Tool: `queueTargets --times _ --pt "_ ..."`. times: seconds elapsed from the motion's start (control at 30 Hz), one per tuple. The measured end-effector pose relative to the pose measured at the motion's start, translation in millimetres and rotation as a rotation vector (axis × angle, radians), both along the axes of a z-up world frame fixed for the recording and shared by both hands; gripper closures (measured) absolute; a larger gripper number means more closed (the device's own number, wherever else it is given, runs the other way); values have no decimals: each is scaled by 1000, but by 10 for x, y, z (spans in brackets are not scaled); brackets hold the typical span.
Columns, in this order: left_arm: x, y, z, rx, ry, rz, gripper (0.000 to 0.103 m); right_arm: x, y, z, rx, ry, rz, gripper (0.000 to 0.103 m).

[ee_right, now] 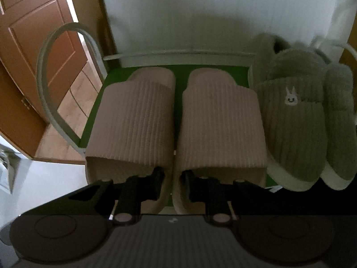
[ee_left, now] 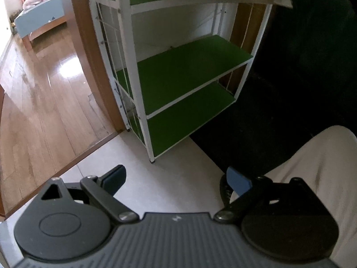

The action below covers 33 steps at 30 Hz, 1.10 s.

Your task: Organize objects

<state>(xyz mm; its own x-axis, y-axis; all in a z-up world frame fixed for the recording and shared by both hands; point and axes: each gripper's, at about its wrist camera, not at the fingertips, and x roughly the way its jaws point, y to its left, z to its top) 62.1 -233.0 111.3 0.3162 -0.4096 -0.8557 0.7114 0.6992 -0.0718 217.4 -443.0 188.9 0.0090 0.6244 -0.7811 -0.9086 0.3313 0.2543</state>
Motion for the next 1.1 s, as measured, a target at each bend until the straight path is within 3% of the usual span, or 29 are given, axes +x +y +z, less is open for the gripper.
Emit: queueTargets --times 0.27,0.33,0.4,0.5,0.57,0.8,0.93,1.1 --pt "-21 40 51 -6 -22 24 7 -80 314 -66 -19 -72 12 78" --pt "-21 74 84 -6 -46 41 6 -105 274 -53 -22 -78 2 67" --pt "-4 115 114 -7 -63 73 6 -134 161 -11 -7 -87 5 36" --pt "22 166 189 -20 -84 137 6 -191 -76 81 57 -77 -70 8" --pt "17 179 253 -23 -115 187 6 -212 -279 94 61 -55 -108 2" --pt "-176 49 565 -38 -239 334 1 -519 -1049 -247 44 2 -271 0" --pt "-298 -63 742 -72 -190 377 1 -761 -1404 -479 -3 62 -353 0" --pt "-490 -253 974 -96 -123 384 1 -967 -1741 -517 -18 164 -329 0"
